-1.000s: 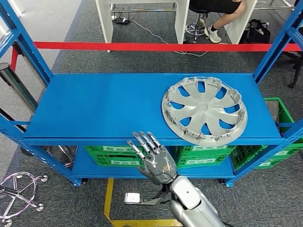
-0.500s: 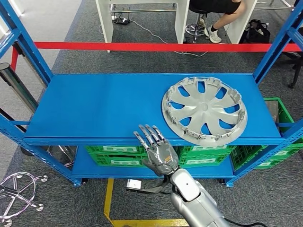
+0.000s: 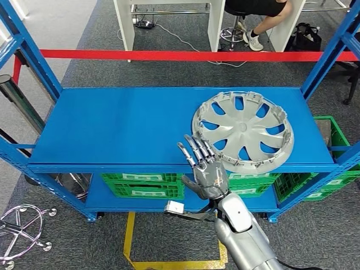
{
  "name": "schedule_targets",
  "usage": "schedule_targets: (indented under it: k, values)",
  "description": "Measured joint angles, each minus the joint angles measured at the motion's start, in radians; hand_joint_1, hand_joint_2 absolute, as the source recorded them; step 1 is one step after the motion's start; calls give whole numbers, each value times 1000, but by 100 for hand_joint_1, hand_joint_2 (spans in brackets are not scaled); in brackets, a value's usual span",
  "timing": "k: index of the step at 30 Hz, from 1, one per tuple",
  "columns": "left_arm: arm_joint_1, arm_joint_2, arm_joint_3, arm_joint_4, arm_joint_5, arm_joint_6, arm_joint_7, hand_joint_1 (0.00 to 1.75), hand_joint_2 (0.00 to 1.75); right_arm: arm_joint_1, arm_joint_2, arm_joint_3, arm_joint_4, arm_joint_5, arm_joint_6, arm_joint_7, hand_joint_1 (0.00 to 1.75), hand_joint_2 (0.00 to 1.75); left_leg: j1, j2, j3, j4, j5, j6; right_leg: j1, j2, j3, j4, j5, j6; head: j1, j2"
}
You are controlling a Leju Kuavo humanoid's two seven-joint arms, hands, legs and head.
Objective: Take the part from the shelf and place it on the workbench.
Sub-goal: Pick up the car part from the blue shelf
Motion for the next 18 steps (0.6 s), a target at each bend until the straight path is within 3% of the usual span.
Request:
schedule_targets:
  k: [10, 18]
  values:
    - [0, -1, 0, 0, 0, 2, -2, 0, 0, 17, 1, -63, -84, -19, 0, -31, 0, 175, 0, 0, 0, 0, 0, 0, 0, 0, 0, 0, 0, 0, 0, 0]
    - [0, -1, 1, 0, -11, 3, -2, 0, 0, -7, -17, -72, -51, 43, 0, 94, 0, 175, 0, 0, 0, 0, 0, 0, 0, 0, 0, 0, 0, 0, 0, 0]
